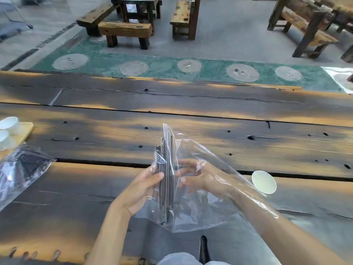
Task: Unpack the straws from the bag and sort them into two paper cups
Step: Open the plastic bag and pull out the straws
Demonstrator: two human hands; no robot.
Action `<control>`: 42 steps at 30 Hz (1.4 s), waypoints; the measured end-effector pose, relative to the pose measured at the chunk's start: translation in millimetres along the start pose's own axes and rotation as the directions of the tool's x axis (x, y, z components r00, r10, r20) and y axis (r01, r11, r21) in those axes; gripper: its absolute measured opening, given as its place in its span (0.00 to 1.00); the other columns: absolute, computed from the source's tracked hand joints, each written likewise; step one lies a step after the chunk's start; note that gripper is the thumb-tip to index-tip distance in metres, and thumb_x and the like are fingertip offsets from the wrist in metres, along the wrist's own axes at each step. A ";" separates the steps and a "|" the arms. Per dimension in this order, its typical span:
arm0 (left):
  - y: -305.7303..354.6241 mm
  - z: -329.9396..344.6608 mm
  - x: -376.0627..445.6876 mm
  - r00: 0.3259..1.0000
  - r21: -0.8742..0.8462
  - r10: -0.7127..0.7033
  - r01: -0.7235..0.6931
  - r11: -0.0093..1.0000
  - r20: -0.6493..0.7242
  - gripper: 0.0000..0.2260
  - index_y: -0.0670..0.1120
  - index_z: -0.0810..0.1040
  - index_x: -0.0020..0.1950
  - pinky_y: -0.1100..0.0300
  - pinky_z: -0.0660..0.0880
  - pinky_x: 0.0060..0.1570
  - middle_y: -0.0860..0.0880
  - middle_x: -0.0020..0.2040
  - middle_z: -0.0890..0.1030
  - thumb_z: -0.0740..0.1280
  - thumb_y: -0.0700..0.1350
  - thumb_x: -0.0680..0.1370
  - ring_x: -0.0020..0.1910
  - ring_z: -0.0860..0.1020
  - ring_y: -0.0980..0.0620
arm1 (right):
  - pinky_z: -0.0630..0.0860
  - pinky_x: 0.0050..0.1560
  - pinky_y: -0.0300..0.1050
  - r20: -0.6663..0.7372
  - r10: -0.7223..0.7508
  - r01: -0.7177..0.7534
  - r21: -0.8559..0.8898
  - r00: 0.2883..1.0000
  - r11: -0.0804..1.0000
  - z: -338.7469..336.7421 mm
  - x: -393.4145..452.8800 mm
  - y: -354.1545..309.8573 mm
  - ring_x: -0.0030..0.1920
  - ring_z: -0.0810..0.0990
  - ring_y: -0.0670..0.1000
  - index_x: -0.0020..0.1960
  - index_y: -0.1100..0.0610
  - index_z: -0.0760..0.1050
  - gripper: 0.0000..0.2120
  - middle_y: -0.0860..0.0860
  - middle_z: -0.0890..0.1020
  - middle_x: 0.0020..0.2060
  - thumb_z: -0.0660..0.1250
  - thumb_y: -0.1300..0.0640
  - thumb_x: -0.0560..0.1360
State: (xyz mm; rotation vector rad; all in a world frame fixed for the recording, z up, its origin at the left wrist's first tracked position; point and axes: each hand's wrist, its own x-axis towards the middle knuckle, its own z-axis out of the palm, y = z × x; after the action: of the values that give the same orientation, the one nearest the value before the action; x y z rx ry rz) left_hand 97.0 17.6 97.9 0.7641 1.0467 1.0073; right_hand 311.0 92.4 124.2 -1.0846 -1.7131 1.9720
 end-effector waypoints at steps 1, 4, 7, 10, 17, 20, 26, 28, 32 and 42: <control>0.6 -0.5 -0.3 1.000 -0.012 -0.009 0.009 1.000 -0.012 0.15 0.43 0.76 0.68 0.35 0.74 0.60 0.36 0.62 0.81 0.62 0.42 0.82 0.61 0.79 0.35 | 0.82 0.53 0.56 -0.009 0.005 -0.005 -0.002 1.000 1.000 0.8 1.4 -0.4 0.54 0.84 0.54 0.69 0.50 0.72 0.29 0.53 0.83 0.56 0.76 0.54 0.70; 3.2 0.2 -0.1 0.998 0.031 0.010 -0.008 0.999 -0.068 0.13 0.41 0.79 0.64 0.39 0.76 0.59 0.36 0.59 0.82 0.62 0.41 0.82 0.59 0.80 0.38 | 0.81 0.50 0.47 -0.046 0.000 0.002 0.049 0.999 0.999 4.3 3.2 -1.4 0.51 0.84 0.51 0.69 0.53 0.74 0.26 0.54 0.83 0.56 0.75 0.57 0.72; 3.7 3.6 2.9 0.987 0.105 0.124 -0.114 0.988 -0.100 0.12 0.38 0.80 0.61 0.51 0.77 0.56 0.38 0.56 0.84 0.69 0.39 0.78 0.55 0.82 0.44 | 0.79 0.46 0.44 -0.104 0.001 0.011 0.117 0.995 0.993 10.9 7.3 1.6 0.46 0.84 0.50 0.66 0.56 0.75 0.23 0.58 0.82 0.51 0.75 0.60 0.73; 2.6 9.9 8.6 0.971 0.096 0.165 -0.150 0.984 -0.176 0.12 0.39 0.78 0.55 0.56 0.79 0.46 0.46 0.46 0.86 0.74 0.37 0.73 0.44 0.84 0.49 | 0.79 0.52 0.58 -0.124 0.010 0.015 0.200 0.992 0.980 19.8 10.8 4.3 0.46 0.84 0.51 0.59 0.56 0.78 0.15 0.54 0.83 0.48 0.75 0.62 0.73; 1.2 13.5 10.5 0.950 0.022 0.184 -0.185 0.983 -0.251 0.06 0.39 0.80 0.45 0.58 0.79 0.41 0.47 0.39 0.83 0.73 0.40 0.72 0.39 0.80 0.49 | 0.76 0.62 0.60 -0.069 0.053 -0.028 0.314 0.996 0.949 20.4 -0.8 -2.0 0.56 0.81 0.63 0.58 0.67 0.74 0.16 0.71 0.78 0.58 0.72 0.60 0.75; 1.7 14.1 10.7 0.943 0.086 0.189 -0.172 0.981 -0.274 0.07 0.40 0.81 0.43 0.58 0.76 0.40 0.45 0.39 0.81 0.75 0.41 0.70 0.39 0.78 0.50 | 0.80 0.50 0.39 -0.057 0.057 -0.037 0.301 0.997 0.953 19.8 -9.2 -4.7 0.47 0.81 0.51 0.54 0.62 0.73 0.04 0.57 0.81 0.45 0.65 0.65 0.79; 7.0 21.7 9.2 0.952 0.169 0.164 -0.122 0.978 -0.259 0.07 0.41 0.79 0.39 0.64 0.70 0.33 0.45 0.34 0.78 0.77 0.36 0.70 0.32 0.73 0.55 | 0.80 0.51 0.46 -0.010 0.090 -0.072 0.507 0.996 0.859 30.6 1.2 8.4 0.48 0.82 0.52 0.56 0.60 0.78 0.07 0.56 0.82 0.50 0.66 0.65 0.78; 7.7 26.7 9.4 0.941 0.236 0.190 -0.125 0.964 -0.279 0.09 0.42 0.78 0.37 0.67 0.68 0.30 0.49 0.30 0.77 0.77 0.37 0.70 0.29 0.72 0.58 | 0.79 0.55 0.49 0.010 0.097 -0.086 0.546 0.995 0.833 32.8 7.1 14.5 0.50 0.83 0.54 0.56 0.61 0.78 0.07 0.56 0.83 0.50 0.67 0.64 0.78; 4.5 30.9 10.7 0.926 0.291 0.221 -0.129 0.948 -0.306 0.12 0.44 0.74 0.34 0.66 0.67 0.28 0.52 0.28 0.74 0.76 0.38 0.71 0.27 0.69 0.59 | 0.79 0.58 0.51 -0.038 0.122 -0.080 0.559 0.992 0.825 34.4 17.1 23.2 0.53 0.82 0.56 0.56 0.60 0.78 0.09 0.57 0.83 0.51 0.68 0.66 0.76; 5.5 35.5 5.5 0.952 0.057 0.189 -0.180 0.982 -0.241 0.06 0.41 0.79 0.40 0.62 0.75 0.33 0.46 0.34 0.81 0.75 0.40 0.68 0.30 0.76 0.53 | 0.80 0.46 0.45 -0.078 0.113 -0.058 0.508 0.991 0.860 28.4 18.9 23.8 0.45 0.83 0.51 0.53 0.59 0.78 0.07 0.55 0.83 0.46 0.67 0.66 0.76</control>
State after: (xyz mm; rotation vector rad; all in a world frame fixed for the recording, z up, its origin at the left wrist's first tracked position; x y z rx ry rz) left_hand 129.7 23.1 112.8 0.7897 1.2246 1.2715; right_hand 284.0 79.4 95.5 -1.0530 -1.0106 2.1953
